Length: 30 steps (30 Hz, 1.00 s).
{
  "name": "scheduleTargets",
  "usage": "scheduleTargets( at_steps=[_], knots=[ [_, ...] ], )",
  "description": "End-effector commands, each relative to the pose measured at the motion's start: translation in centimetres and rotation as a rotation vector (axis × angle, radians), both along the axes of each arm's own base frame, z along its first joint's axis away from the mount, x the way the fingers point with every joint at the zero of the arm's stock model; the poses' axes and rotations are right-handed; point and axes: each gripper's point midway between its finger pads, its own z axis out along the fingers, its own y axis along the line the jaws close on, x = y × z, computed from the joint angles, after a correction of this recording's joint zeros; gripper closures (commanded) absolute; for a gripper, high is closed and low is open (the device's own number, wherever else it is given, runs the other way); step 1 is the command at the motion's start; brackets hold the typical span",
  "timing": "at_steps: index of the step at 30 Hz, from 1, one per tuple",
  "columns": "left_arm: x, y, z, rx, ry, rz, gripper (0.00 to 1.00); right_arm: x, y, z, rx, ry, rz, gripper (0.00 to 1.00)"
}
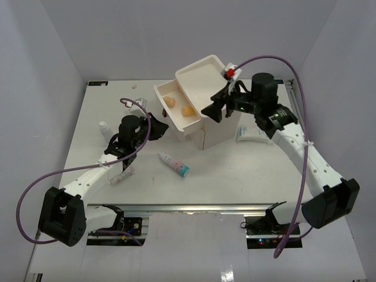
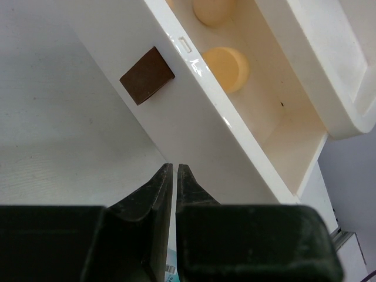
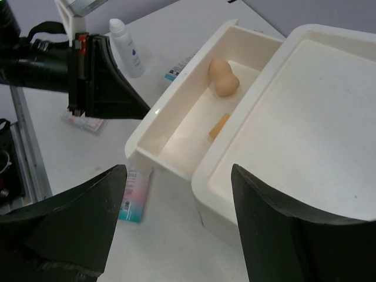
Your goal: Organize the makeup
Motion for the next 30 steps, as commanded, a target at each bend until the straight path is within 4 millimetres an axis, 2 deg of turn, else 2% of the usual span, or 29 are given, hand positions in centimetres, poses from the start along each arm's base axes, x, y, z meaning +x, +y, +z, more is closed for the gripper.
scheduleTargets(
  at_steps=[1, 3, 7, 9, 13, 20, 22, 26, 28, 30],
  knots=[
    [0.8, -0.5, 2.3, -0.038, -0.061, -0.014, 0.81, 3.1, 3.3, 0.7, -0.067, -0.030, -0.154, 0.22],
    [1.0, -0.4, 2.3, -0.037, -0.061, -0.011, 0.80, 4.4, 5.4, 0.2, -0.115, -0.041, -0.188, 0.22],
    [1.5, -0.6, 2.4, -0.038, -0.062, -0.014, 0.80, 6.8, 7.1, -1.4, -0.190, -0.048, -0.276, 0.23],
    [1.8, -0.5, 2.5, -0.038, -0.062, -0.012, 0.79, 8.2, 7.1, -2.5, -0.230, -0.055, -0.338, 0.25],
    [2.1, -0.4, 2.8, -0.041, -0.070, -0.014, 0.79, 10.2, 6.5, -3.1, -0.271, -0.090, -0.430, 0.28],
    [2.5, 0.8, 3.2, -0.043, -0.083, 0.012, 0.77, 11.3, 6.5, -4.8, -0.312, -0.094, -0.453, 0.30],
    [2.7, 1.1, 3.2, -0.043, -0.086, 0.019, 0.76, 11.3, 6.8, -5.4, -0.321, -0.089, -0.444, 0.34],
    [3.6, 1.3, 2.8, -0.049, -0.073, 0.002, 0.75, 11.2, 7.2, -6.1, -0.324, -0.076, -0.417, 0.50],
    [4.1, 1.3, 2.5, -0.053, -0.068, 0.002, 0.75, 11.0, 7.4, -6.1, -0.322, -0.075, -0.405, 0.53],
    [4.8, 1.0, 2.4, -0.059, -0.068, -0.018, 0.75, 10.8, 7.7, -6.3, -0.321, -0.071, -0.385, 0.63]
  ],
)
